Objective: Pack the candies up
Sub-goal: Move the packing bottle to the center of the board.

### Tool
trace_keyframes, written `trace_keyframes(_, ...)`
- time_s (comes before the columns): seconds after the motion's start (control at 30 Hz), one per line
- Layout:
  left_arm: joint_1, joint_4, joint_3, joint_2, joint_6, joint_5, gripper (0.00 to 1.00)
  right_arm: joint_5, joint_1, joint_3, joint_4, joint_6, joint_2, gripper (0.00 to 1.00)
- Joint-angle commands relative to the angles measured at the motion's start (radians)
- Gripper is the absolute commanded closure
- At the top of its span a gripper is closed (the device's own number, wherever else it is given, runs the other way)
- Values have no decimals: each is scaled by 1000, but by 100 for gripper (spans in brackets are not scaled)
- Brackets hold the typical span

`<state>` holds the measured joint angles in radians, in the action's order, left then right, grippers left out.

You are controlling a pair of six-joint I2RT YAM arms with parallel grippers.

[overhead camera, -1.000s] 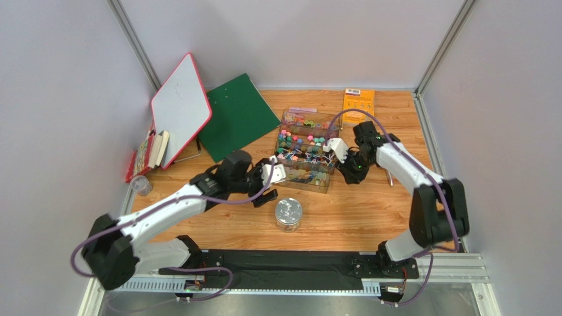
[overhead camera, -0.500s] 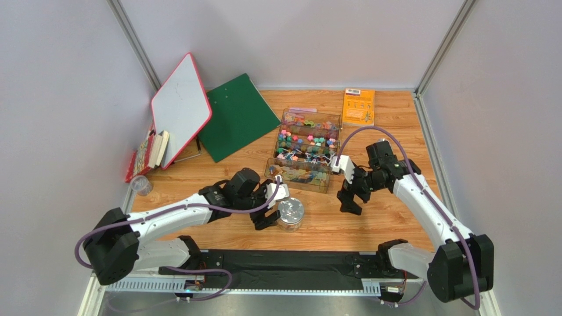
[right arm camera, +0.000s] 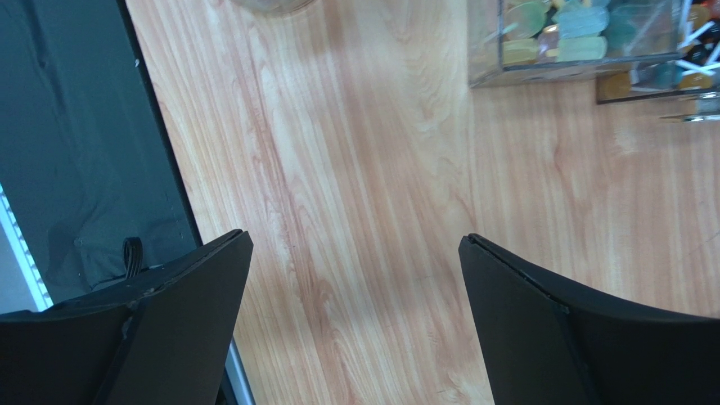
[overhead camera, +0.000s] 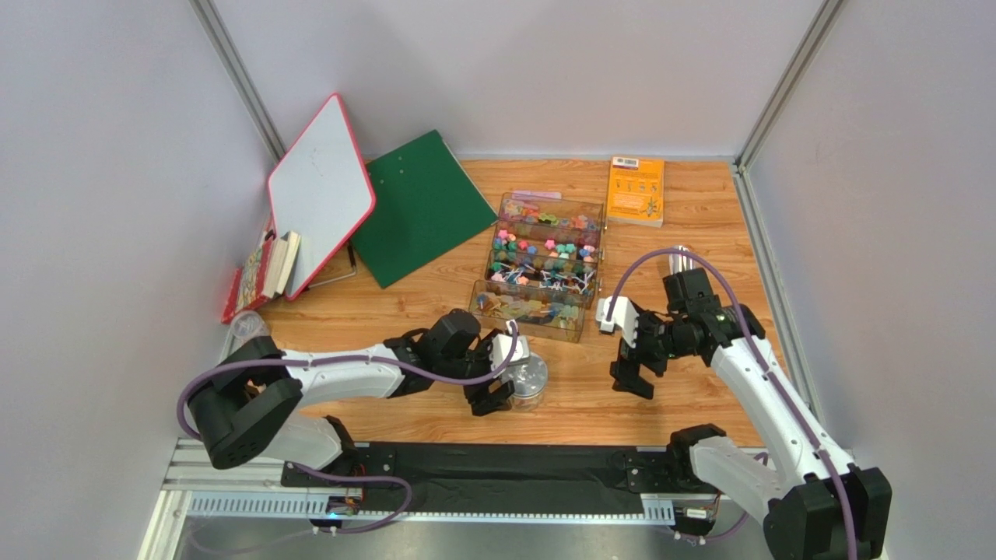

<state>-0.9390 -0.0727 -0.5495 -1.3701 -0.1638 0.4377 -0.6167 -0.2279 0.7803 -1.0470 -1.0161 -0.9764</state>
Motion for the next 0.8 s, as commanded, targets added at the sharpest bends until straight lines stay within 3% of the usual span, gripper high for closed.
trace_keyframes(0.0, -30, -349, 81, -20, 61, 6, 17, -74, 10, -45, -8, -111, 24, 0)
trace_keyframes(0.17, -132, -623, 206, -86, -68, -11, 13, -147, 39, -13, -36, -229, -65, 0)
trace_keyframes(0.37, -153, -691, 258, -149, -168, 55, 9, -267, 42, -6, -119, -389, -180, 0)
trace_keyframes(0.53, -190, -685, 253, -175, -149, 33, 6, -249, 41, -122, -96, -544, -61, 0)
trace_keyframes(0.77, -190, -713, 148, -283, -57, -5, 5, -238, 41, -76, -94, -435, 39, 0)
